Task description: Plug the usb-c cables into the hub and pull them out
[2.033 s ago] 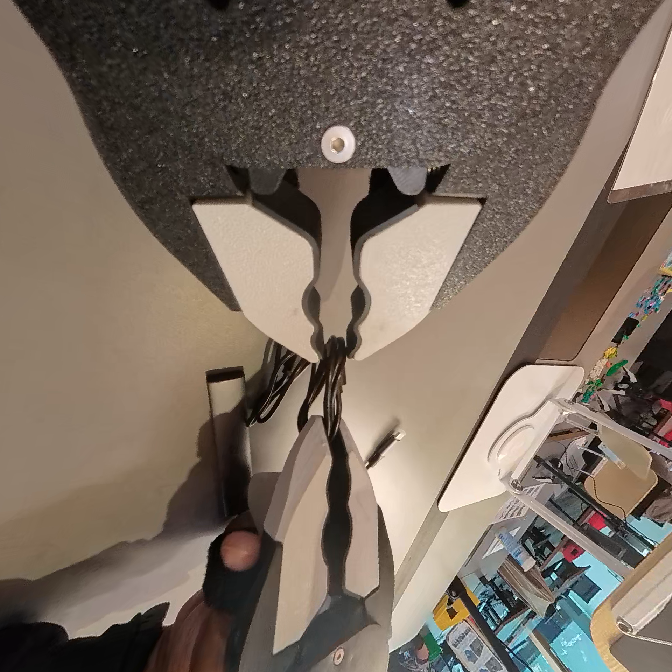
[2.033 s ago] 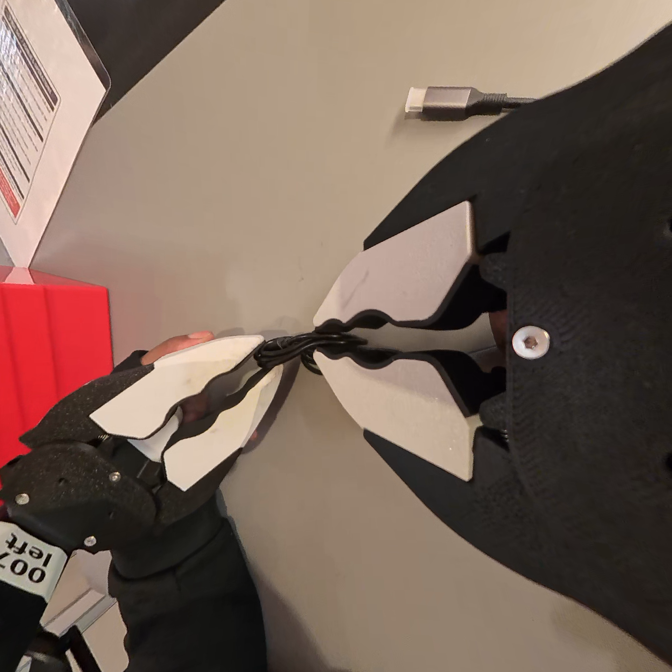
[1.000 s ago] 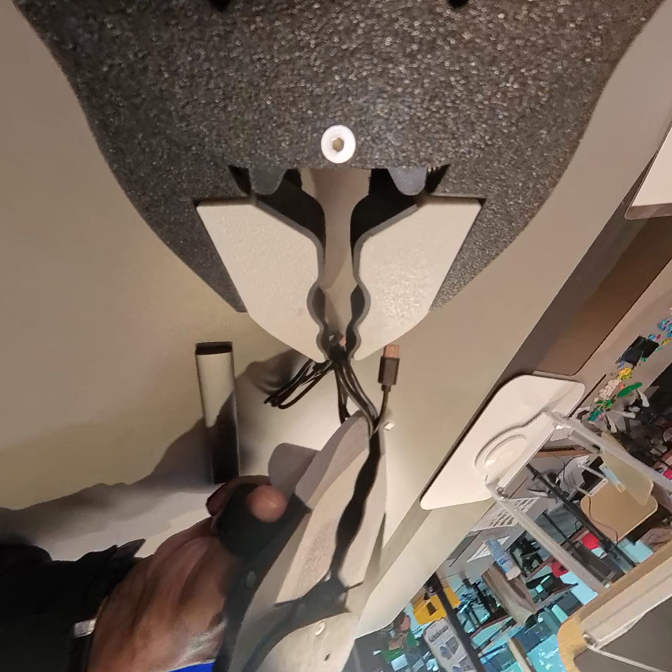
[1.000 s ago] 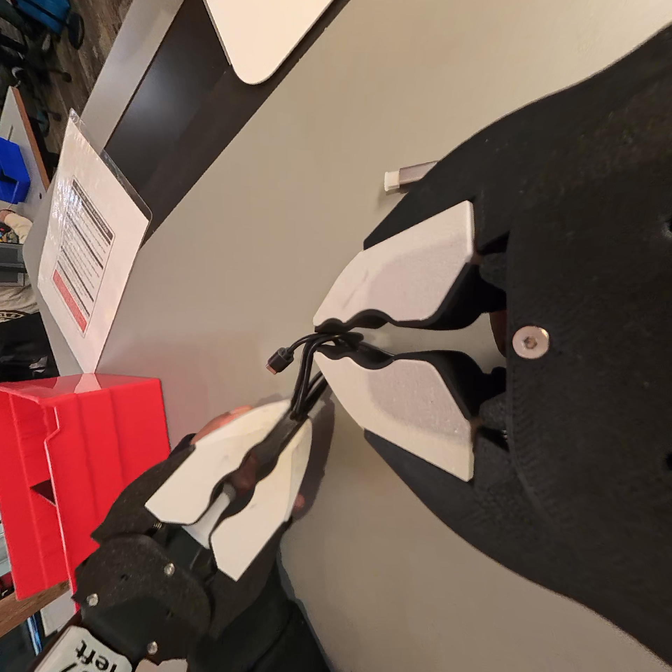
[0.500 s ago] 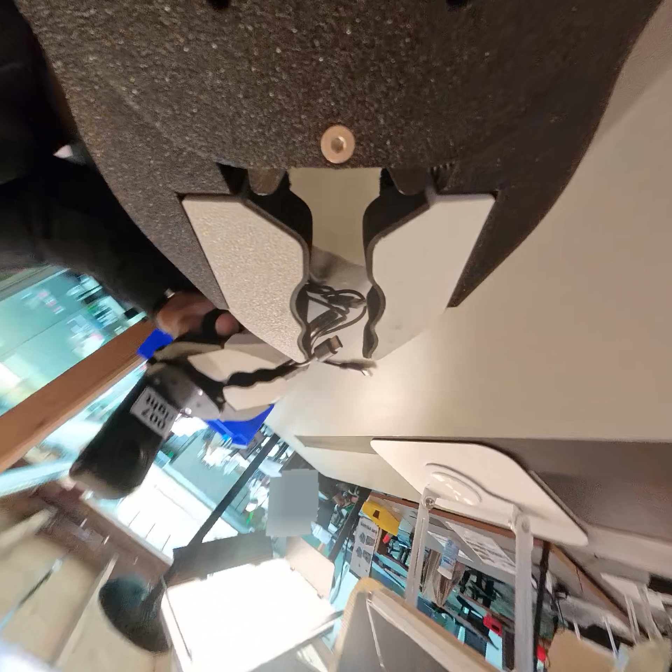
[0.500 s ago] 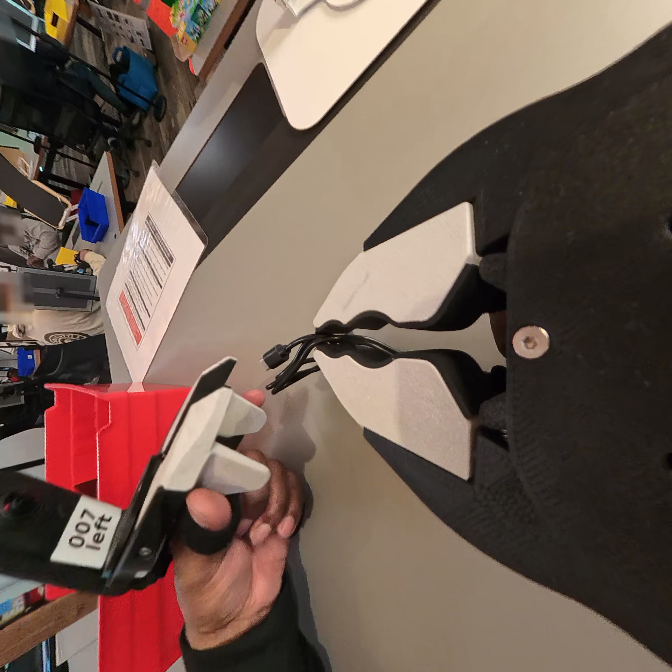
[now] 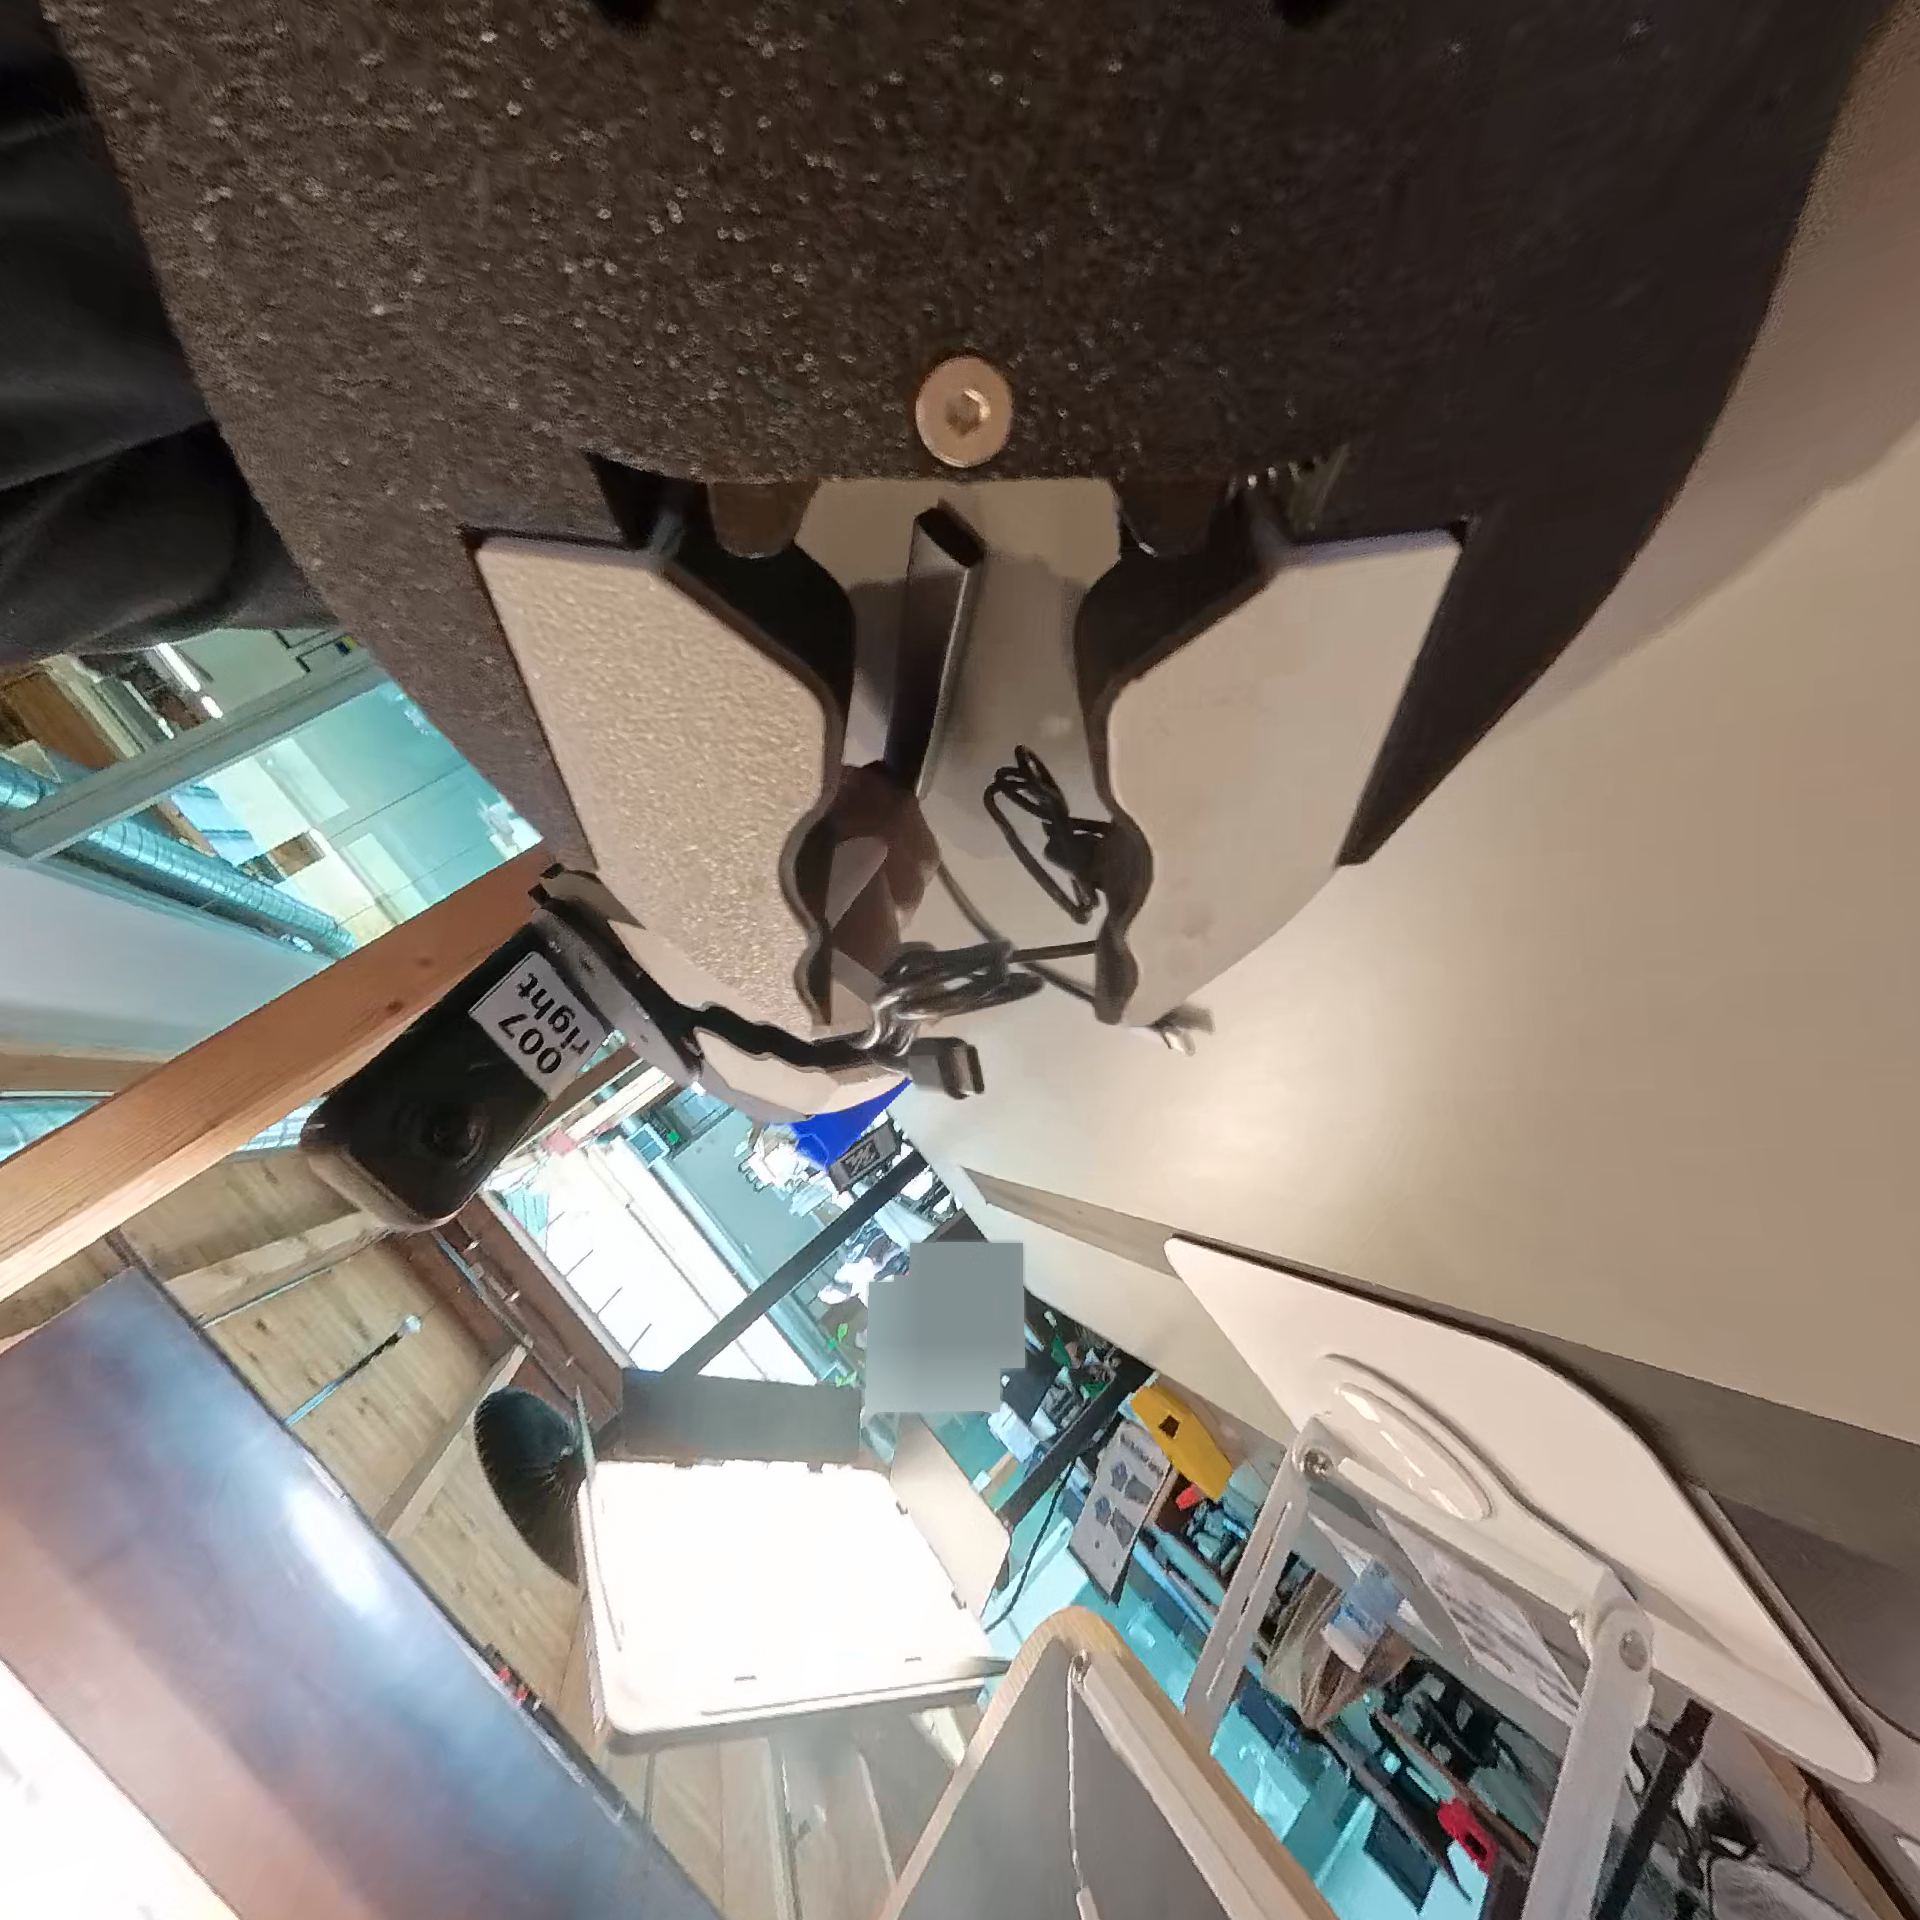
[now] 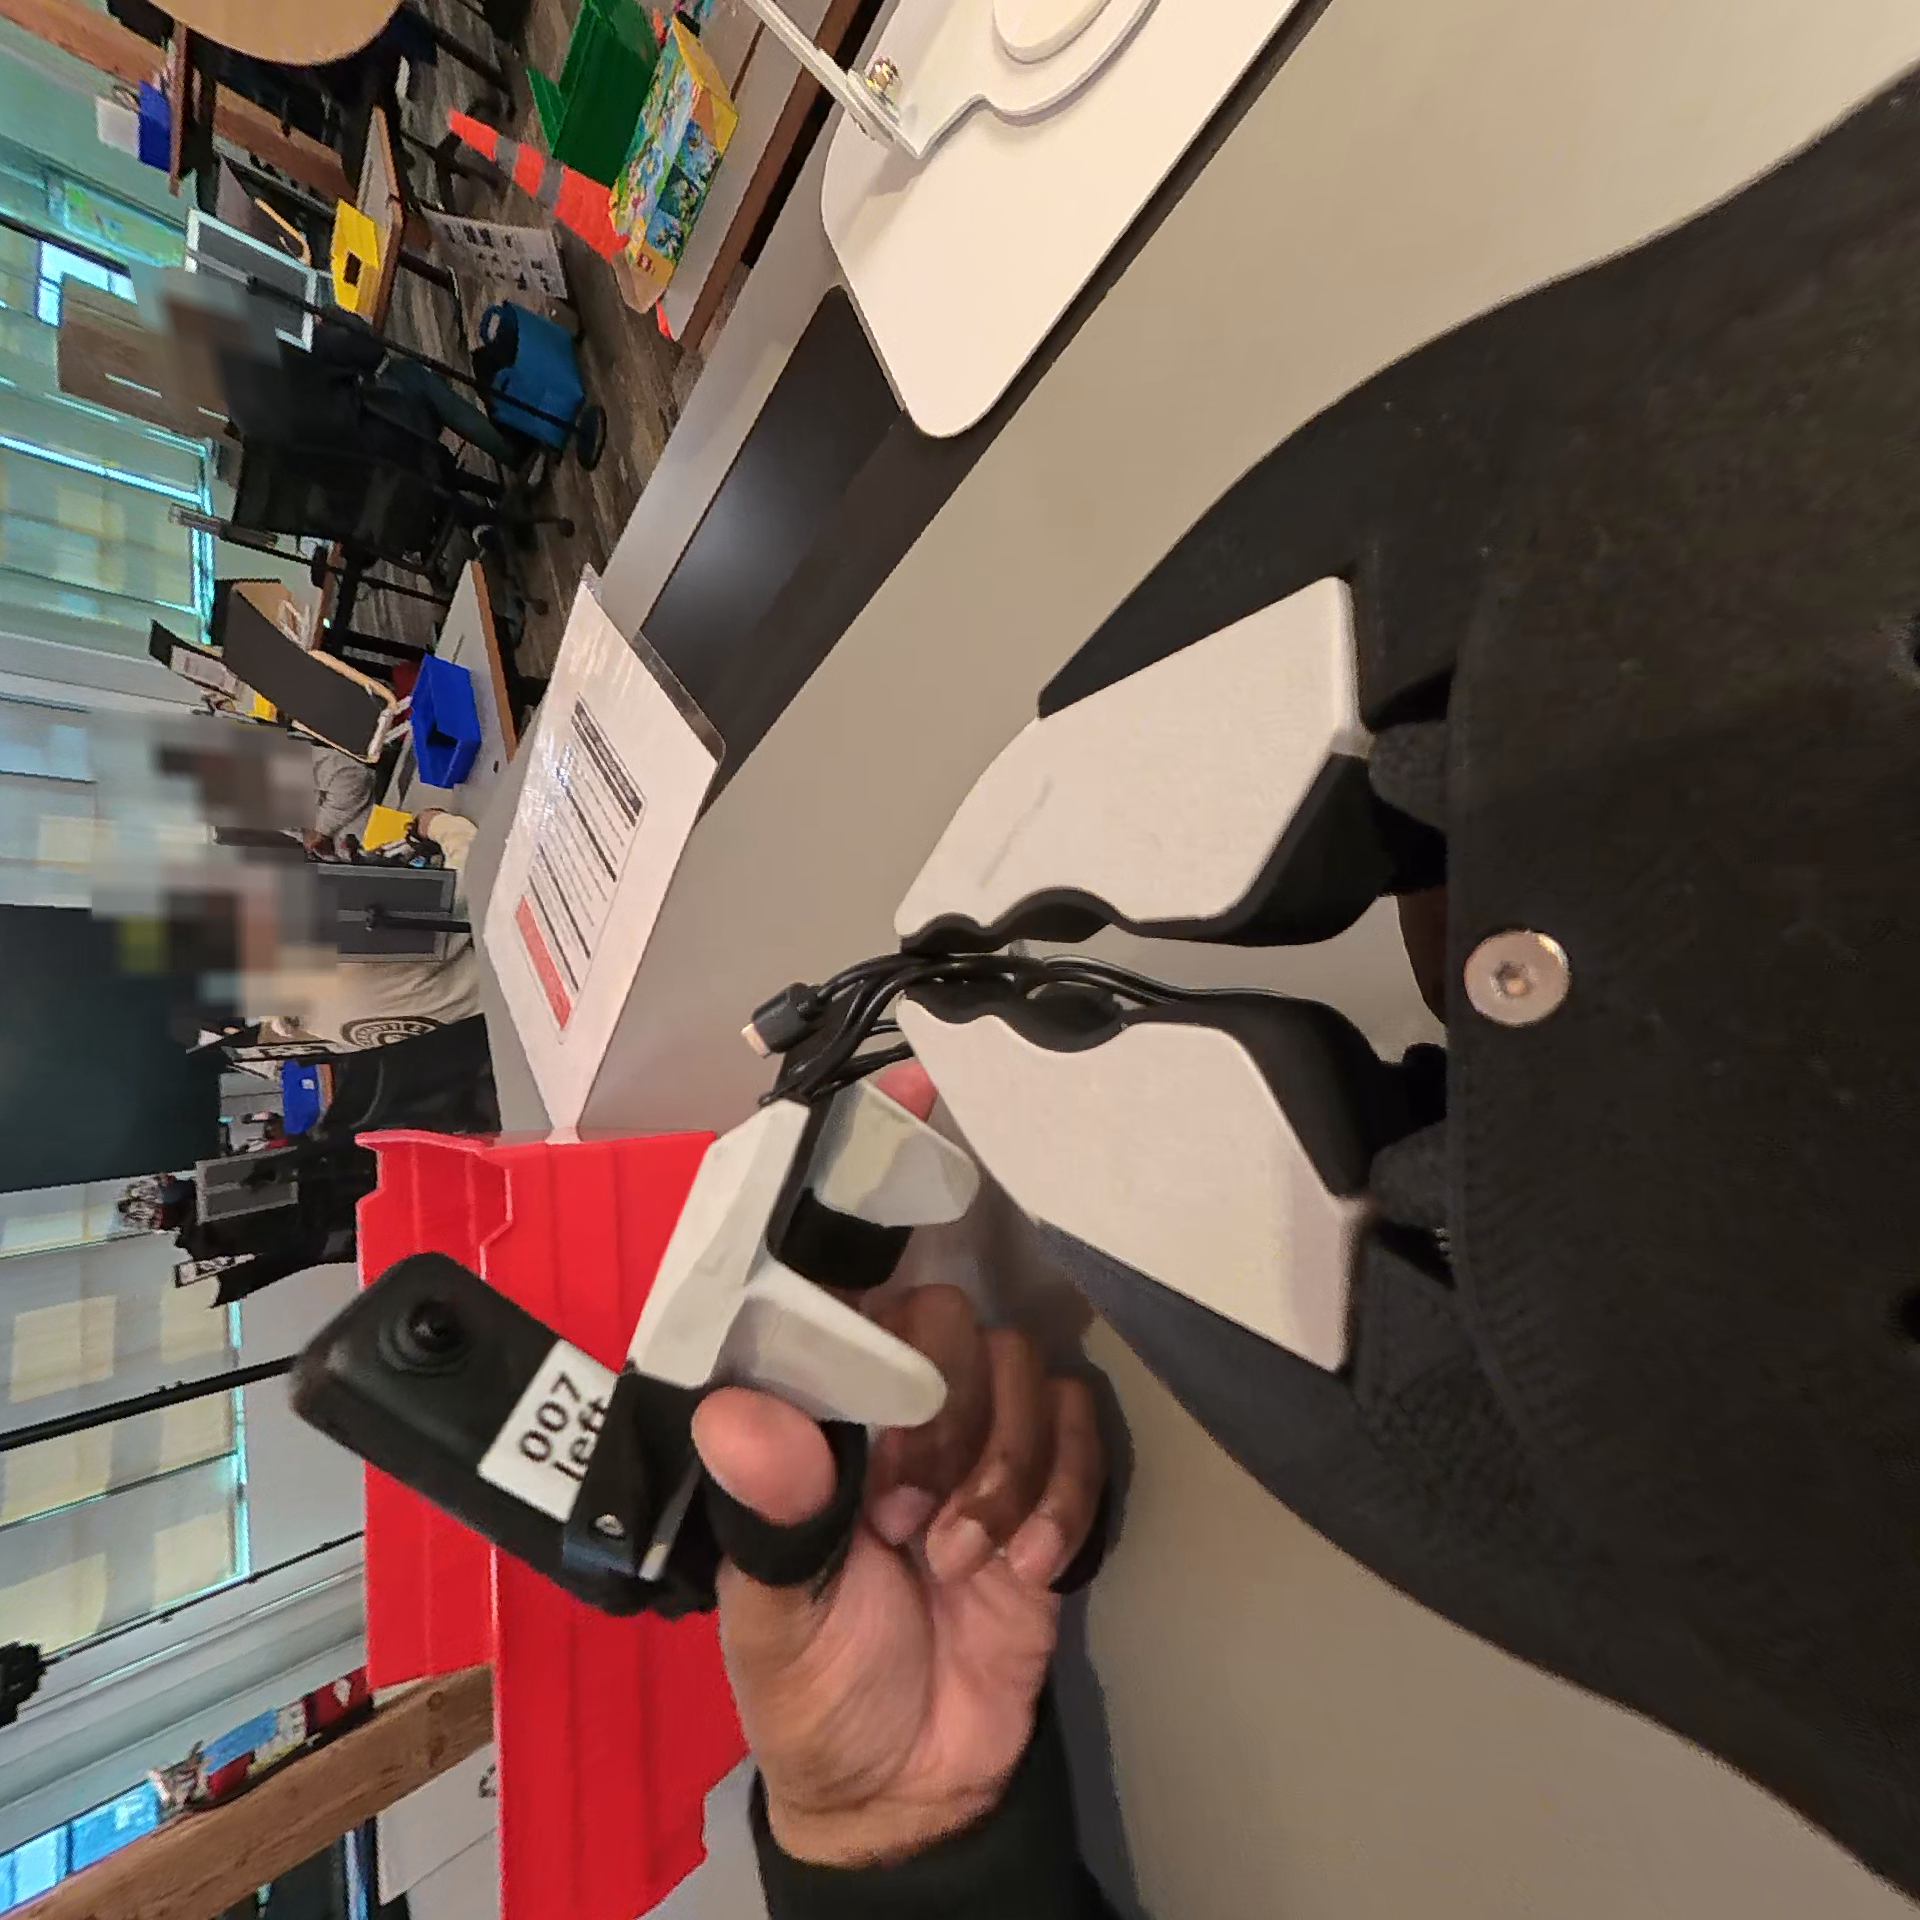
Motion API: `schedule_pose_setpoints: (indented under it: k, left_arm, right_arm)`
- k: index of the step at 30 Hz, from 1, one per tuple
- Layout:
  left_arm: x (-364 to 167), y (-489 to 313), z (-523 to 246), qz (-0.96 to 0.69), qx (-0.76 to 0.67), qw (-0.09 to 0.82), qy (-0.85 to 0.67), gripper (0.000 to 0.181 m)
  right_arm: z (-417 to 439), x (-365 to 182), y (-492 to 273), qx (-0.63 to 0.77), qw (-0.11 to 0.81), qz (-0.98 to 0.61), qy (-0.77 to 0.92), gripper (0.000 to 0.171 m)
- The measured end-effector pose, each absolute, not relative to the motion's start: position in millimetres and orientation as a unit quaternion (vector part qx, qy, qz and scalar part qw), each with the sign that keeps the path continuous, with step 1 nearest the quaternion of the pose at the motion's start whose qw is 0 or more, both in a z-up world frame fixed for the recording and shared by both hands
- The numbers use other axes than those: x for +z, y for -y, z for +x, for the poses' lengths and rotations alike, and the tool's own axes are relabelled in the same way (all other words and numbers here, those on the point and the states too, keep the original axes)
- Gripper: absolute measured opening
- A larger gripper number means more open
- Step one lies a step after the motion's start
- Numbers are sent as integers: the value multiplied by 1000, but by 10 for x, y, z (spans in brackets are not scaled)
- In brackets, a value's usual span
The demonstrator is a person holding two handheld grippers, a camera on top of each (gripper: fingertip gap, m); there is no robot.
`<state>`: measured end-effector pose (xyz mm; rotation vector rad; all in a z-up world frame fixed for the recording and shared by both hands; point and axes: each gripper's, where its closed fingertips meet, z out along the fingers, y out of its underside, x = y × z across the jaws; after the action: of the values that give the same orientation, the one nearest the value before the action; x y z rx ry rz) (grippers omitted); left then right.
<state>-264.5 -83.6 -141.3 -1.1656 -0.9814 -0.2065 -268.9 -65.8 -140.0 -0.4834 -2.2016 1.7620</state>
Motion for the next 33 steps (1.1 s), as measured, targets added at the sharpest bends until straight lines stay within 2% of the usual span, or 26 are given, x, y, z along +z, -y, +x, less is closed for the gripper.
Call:
schedule_pose_setpoints:
  k: [1, 6, 18, 22, 25, 33]
  left_arm:
    - [-1383, 822, -2636, -517, -96, 728, 440, 42]
    - [-1280, 841, -2652, -459, -100, 763, 443, 36]
    - [-1137, 887, -2648, -416, -66, 803, 422, 43]
    - [-1091, 903, -2638, -381, -85, 823, 414, 37]
    - [-1058, 985, -2660, -365, -43, 831, 418, 41]
    - [-1045, 921, -2612, -387, -44, 830, 400, 31]
  right_arm:
    - [-2691, -1388, 666, 612, 144, -169, 759, 4]
    - [-2700, -1317, 683, 627, 159, -182, 740, 5]
    - [-2639, -1238, 746, 646, 179, -176, 721, 5]
    - [-2601, -1150, 740, 663, 185, -167, 706, 5]
    - [-2566, -1098, 744, 672, 195, -156, 697, 4]
    - [-2540, -1142, 769, 665, 200, -145, 704, 5]
